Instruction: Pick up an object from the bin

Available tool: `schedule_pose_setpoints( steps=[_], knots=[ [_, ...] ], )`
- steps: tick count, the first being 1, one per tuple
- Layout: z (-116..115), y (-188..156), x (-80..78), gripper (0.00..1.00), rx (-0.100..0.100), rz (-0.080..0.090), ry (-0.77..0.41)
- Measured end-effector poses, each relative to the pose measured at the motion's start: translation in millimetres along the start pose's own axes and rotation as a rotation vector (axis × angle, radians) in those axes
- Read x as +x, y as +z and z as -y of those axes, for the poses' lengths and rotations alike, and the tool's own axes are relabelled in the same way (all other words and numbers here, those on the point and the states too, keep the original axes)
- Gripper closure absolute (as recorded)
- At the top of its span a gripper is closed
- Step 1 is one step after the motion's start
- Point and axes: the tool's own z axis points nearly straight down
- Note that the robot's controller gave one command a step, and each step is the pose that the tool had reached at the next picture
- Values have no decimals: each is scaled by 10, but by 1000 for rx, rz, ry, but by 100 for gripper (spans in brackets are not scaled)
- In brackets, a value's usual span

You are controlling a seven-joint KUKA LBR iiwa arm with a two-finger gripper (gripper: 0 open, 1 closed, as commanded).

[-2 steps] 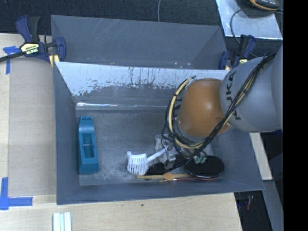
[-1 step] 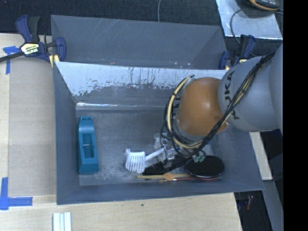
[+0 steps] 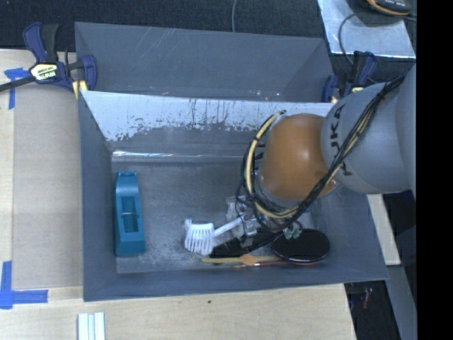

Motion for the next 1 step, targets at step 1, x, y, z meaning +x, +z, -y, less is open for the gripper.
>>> schedule_pose_setpoints(
  steps=[1],
  knots=[
    [-34,-1,3,100,1,-1,-14]
  ],
)
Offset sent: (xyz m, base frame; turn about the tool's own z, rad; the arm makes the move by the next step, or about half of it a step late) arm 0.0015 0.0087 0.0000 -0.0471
